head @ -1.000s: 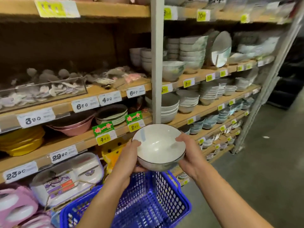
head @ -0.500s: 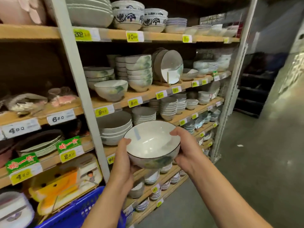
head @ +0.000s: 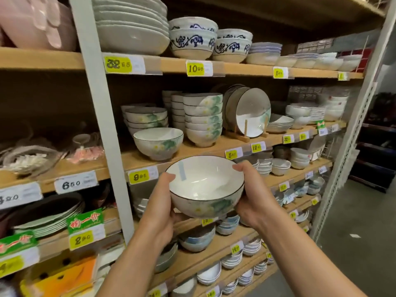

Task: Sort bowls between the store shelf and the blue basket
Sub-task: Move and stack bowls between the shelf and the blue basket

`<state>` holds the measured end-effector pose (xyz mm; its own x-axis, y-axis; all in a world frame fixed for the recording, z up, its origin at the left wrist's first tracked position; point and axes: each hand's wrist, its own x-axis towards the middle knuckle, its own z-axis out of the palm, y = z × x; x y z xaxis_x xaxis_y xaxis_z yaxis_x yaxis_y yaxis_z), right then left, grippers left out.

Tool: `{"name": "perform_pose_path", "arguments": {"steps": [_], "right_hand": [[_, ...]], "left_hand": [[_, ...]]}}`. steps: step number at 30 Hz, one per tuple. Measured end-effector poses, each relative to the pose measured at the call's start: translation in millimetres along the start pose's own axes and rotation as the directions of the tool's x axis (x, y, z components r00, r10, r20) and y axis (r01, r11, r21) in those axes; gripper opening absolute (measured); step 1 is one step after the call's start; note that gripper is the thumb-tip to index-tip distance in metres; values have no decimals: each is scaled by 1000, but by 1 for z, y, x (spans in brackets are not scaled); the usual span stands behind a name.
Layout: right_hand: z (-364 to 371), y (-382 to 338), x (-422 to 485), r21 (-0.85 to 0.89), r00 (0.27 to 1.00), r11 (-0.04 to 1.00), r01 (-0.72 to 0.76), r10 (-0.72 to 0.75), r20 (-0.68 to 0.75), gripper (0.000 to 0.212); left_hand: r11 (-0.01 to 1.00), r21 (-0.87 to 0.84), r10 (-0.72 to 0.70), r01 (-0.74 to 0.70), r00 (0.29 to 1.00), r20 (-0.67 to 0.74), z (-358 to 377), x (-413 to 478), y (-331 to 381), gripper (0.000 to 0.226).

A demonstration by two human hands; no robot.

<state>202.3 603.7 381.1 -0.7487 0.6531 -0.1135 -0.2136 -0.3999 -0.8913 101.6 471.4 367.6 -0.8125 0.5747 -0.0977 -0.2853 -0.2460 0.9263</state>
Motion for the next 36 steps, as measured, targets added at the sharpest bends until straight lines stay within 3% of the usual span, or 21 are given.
{"name": "perform_pose_path", "arguments": {"steps": [7, 14, 20, 22, 25, 29, 32, 36], "right_hand": [[49, -11, 66, 110, 970, 976, 186, -200, 136, 35], [88, -37, 124, 201, 943, 960, 195, -240, 232, 30], [121, -54, 176, 224, 929, 961, 164, -227, 291, 26], [130, -54, 194, 209, 931, 960, 185, -239, 276, 29], [139, -51, 219, 111, 942, 961, 252, -270, 201, 33], [140, -39, 245, -205, 946, 924, 321, -303, 116, 40], [137, -29, 251, -286, 948, 905, 316, -289, 133, 72], [134, -17, 259, -322, 944, 888, 329, -297, 145, 83]], "left_hand": [[987, 80, 137, -137, 991, 2, -11, 45, 42, 37], [900, 203, 411, -386, 906, -99, -1, 85, 78, 75], [831, 272, 555, -485, 759, -341, 10, 138, 103, 40], [821, 316, 569, -476, 729, -380, 8, 156, 106, 47], [828, 384, 549, -408, 726, -413, 1, 175, 103, 74], [849, 382, 509, -364, 756, -412, -9, 189, 92, 87], [867, 351, 487, -353, 750, -447, -13, 197, 81, 86], [873, 340, 479, -350, 745, -464, -19, 203, 70, 82]]}}
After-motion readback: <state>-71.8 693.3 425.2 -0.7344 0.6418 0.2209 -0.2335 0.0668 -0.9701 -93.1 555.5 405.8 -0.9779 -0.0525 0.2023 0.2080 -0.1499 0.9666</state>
